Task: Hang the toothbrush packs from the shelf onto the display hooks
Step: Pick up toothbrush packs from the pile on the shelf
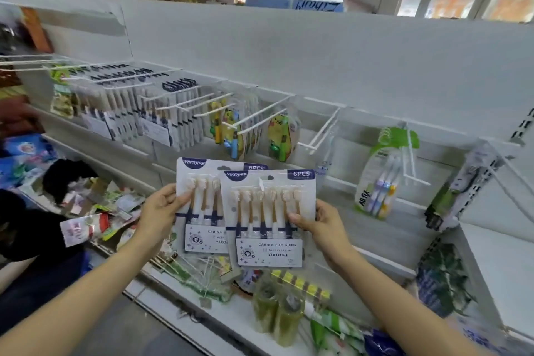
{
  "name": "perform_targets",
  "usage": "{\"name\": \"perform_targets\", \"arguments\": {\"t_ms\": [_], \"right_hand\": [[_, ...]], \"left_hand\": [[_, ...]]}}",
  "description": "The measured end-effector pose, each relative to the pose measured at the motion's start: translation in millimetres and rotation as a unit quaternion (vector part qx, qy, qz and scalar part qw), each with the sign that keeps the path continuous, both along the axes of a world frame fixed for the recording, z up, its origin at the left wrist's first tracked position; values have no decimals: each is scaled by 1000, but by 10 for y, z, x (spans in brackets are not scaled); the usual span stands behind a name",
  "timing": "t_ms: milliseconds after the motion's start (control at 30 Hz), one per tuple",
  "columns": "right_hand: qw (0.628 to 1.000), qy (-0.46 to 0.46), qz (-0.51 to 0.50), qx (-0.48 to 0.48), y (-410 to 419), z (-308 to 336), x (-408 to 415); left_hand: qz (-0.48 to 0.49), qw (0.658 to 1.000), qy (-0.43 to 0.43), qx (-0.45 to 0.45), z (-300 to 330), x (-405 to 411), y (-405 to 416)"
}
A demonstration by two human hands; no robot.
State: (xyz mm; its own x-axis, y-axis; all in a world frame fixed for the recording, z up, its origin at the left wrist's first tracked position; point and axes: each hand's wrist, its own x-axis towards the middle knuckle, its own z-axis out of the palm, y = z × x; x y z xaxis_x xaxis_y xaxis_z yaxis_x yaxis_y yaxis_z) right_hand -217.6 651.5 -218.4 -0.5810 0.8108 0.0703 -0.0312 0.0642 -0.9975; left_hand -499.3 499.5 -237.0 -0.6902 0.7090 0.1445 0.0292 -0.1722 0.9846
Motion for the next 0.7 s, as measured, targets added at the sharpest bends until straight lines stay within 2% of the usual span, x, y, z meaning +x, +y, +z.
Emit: {"name": "perform_targets", "arguments": {"t_ms": [367, 700], "right_hand": [[996, 25, -79, -16, -519, 52, -1597], [994, 18, -98, -38, -472, 17, -2575]], "left_hand": [[-39, 999, -11, -15, 138, -1920, -153], [-61, 998, -1, -21, 130, -3062, 130]]}}
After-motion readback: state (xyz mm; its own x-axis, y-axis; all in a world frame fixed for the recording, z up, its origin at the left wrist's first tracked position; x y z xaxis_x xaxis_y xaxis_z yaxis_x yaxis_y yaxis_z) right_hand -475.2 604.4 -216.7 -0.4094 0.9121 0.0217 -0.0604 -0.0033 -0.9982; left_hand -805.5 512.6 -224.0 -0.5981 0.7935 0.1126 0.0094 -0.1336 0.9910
